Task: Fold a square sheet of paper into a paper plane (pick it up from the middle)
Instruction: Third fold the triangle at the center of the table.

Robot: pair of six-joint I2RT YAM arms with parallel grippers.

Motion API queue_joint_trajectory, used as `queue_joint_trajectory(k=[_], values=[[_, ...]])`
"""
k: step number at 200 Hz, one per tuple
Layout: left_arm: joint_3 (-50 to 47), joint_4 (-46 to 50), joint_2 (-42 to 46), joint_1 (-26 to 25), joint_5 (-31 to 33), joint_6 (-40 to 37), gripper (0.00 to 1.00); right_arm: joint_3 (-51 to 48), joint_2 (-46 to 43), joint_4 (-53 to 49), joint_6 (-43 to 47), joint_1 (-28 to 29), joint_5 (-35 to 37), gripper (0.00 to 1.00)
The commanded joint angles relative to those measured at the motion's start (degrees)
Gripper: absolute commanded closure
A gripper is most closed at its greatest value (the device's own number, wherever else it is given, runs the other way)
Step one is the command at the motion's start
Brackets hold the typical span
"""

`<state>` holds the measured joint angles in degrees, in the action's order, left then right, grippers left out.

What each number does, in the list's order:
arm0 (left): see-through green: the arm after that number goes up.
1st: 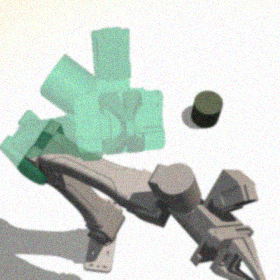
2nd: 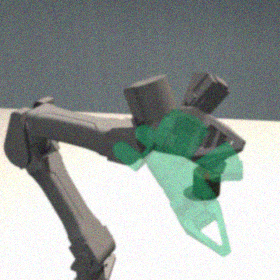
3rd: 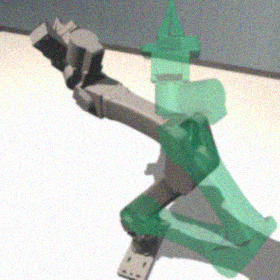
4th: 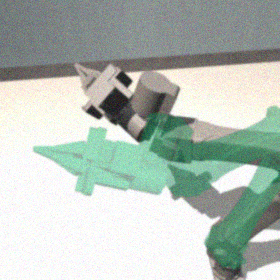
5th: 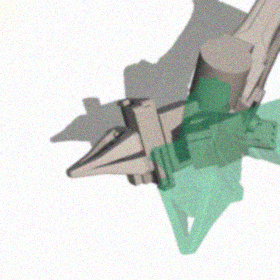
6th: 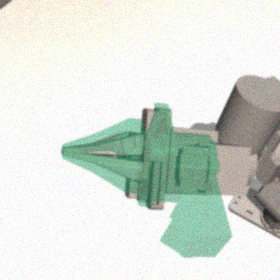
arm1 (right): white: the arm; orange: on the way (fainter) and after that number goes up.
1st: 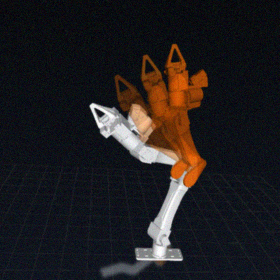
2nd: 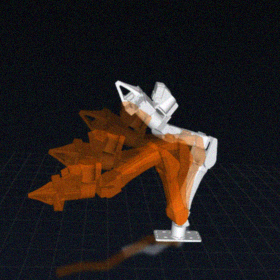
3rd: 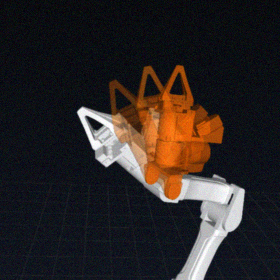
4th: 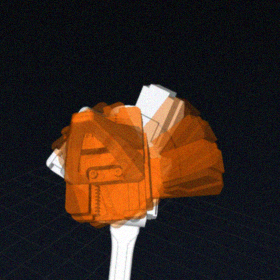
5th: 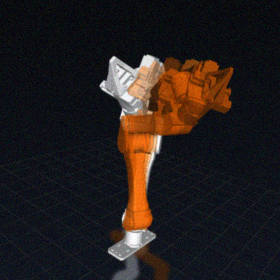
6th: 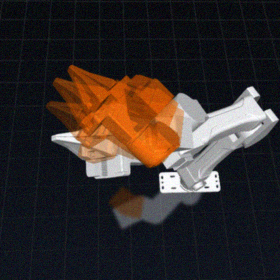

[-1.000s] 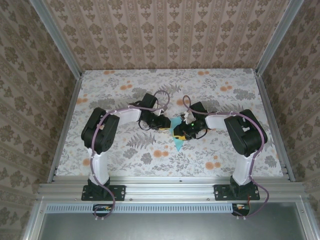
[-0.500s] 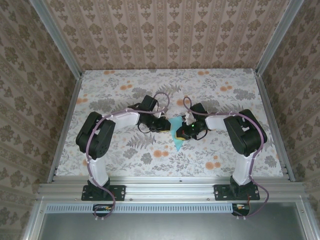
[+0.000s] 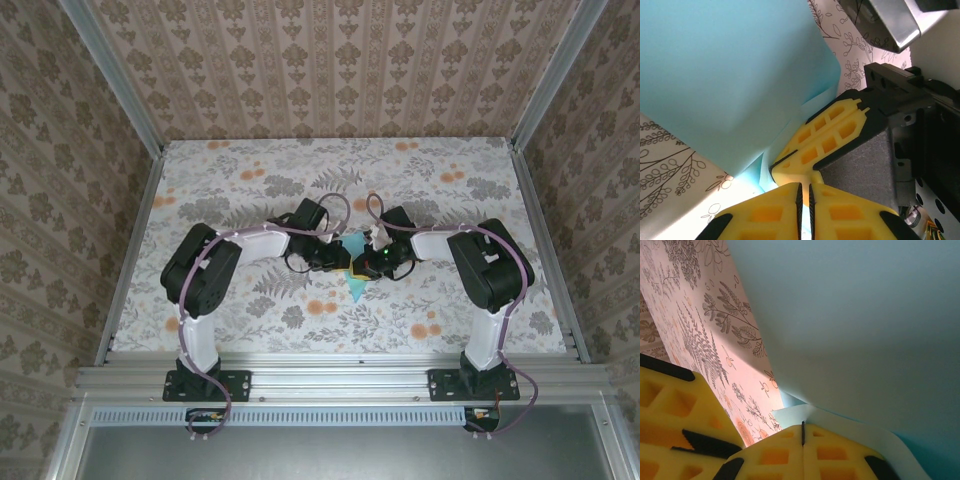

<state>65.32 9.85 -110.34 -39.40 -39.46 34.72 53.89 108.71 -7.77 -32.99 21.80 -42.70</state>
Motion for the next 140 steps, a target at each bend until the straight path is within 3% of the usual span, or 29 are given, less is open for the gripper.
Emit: queue_joint_trajectory(k=[1,140], values=[[-1.7,-3.0,-1.7,-0.8,0.5,2.6,0.87,-1.9,1.4,-2.2,0.5,0.3,2.3,1.00],[-5.9,-6.6,-1.7,0.5,1.8,4.4,0.94,-1.9,0.9,-2.7,0.4,0.2,2.6,1.00]])
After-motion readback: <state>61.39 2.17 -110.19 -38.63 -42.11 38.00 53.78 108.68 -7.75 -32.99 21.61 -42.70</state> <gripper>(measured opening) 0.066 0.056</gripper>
